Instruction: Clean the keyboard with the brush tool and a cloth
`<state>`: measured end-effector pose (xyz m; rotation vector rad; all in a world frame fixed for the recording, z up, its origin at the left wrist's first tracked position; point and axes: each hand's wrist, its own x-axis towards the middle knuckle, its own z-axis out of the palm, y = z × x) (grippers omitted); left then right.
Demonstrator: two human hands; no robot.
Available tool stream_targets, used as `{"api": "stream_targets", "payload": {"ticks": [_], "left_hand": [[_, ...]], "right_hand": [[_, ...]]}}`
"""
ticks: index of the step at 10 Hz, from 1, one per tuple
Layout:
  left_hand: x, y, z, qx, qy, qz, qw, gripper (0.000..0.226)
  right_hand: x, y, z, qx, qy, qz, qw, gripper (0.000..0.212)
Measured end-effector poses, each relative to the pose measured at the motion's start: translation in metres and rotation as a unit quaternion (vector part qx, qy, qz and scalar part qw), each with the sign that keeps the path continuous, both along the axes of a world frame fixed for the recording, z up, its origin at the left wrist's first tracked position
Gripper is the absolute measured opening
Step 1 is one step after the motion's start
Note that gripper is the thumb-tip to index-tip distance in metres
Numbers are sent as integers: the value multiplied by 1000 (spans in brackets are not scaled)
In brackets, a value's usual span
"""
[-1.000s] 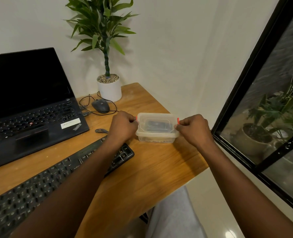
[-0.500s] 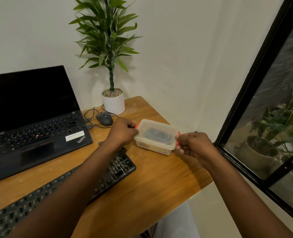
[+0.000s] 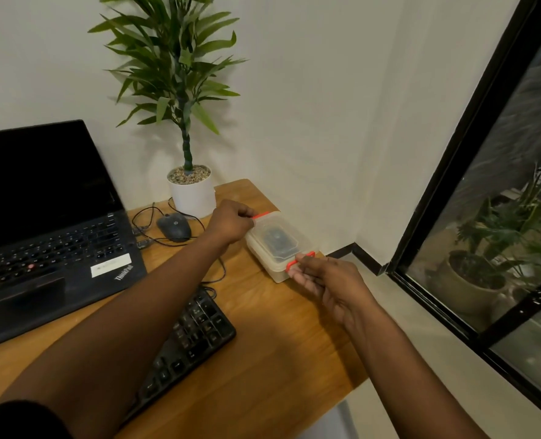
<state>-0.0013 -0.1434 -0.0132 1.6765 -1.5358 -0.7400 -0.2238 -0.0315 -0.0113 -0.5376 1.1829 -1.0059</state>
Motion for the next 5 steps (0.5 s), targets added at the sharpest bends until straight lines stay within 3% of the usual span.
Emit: {"api": "stream_targets", "payload": {"ticks": [3,5], "left_hand": [[-6,-4,-7,-15,7,-2,1000,28],[-3,11,5,-56,-25,29,998,32]], "right_hand": [[1,3,-11,7,-30,-17,999,35],[-6,14,-9,6,26,-6,1000,46]]}}
